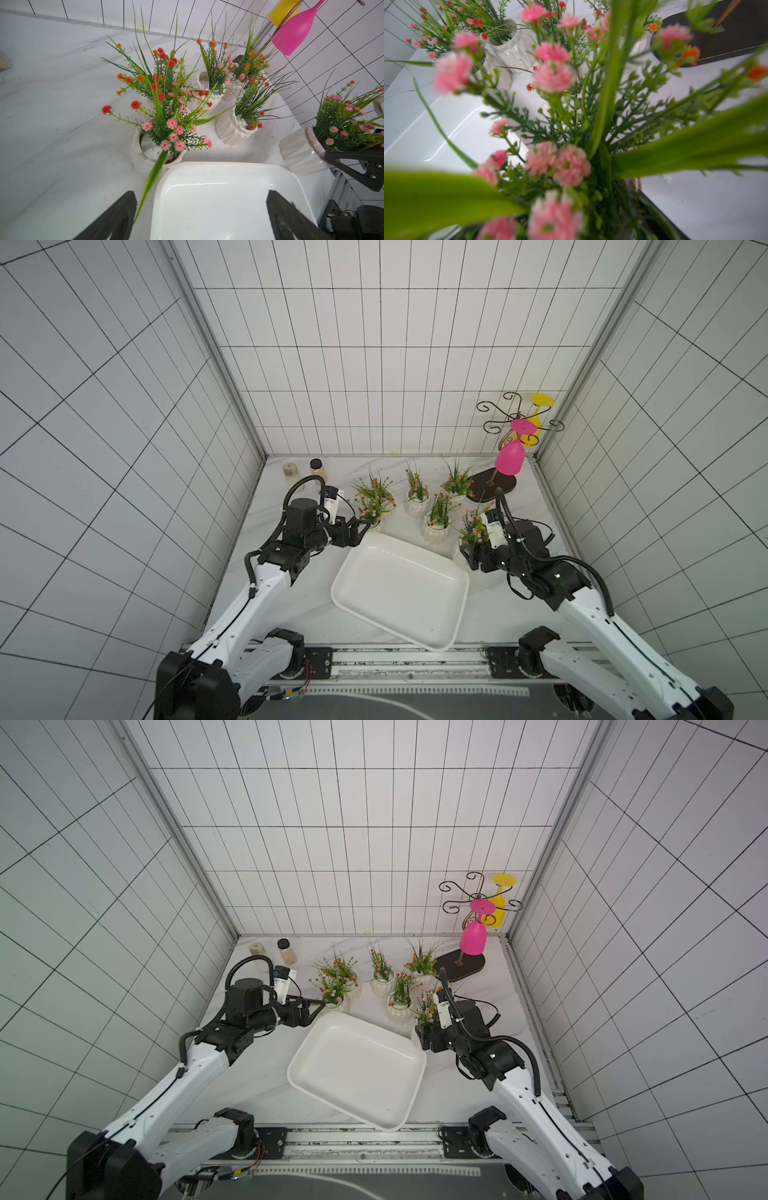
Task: Put the potted gypsophila into the storage box
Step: Place the baby's breath potted plant at the storage box.
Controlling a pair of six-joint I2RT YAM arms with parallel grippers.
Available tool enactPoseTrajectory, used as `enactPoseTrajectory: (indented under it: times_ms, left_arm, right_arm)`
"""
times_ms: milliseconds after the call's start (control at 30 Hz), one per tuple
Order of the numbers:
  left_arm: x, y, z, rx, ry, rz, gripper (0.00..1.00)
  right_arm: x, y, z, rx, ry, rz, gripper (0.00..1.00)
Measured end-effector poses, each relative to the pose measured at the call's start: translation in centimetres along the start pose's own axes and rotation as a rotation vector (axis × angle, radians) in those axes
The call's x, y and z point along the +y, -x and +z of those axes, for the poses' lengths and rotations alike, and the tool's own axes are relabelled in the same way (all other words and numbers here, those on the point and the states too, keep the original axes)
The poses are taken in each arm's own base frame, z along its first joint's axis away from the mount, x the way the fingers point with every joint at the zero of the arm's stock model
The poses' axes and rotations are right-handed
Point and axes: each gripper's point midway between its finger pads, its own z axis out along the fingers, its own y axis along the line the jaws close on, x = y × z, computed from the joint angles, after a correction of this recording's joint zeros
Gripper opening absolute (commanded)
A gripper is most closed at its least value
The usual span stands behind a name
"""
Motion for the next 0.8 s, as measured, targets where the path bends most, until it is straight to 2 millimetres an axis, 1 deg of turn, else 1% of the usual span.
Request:
enactPoseTrajectory:
  times_ms: [133, 333, 533, 667, 800]
  left_arm:
    - [0.1, -0.2, 0.0, 0.008, 0.003, -0.004, 0.97]
    - [0.4, -1.6, -0.1, 0.077, 0.023, -0.050, 0.97]
    - [-0.1, -1.2, -0.9, 0.084, 0.023, -0.094, 0.97]
    - [-0.4, -1.6, -1.5, 0.100, 0.028, -0.124, 0.97]
    - [-0.5, -1.8, -2.0, 0.118, 0.042, -0.148, 0.96]
  right_arm:
    - [1.6, 0.2, -0.2, -0.011, 0.068, -0.038, 0.74]
    - [4.1, 0.5, -0.3, -0.027, 0.167, -0.094, 0.74]
    - [7.2, 0.9, -0.3, -0.057, 0.273, -0.170, 0.74]
    - [9.3, 1.1, -0.3, -0.075, 0.340, -0.220, 0.74]
    - [11.0, 0.6, 0.3, -0.062, 0.389, -0.273, 0.75]
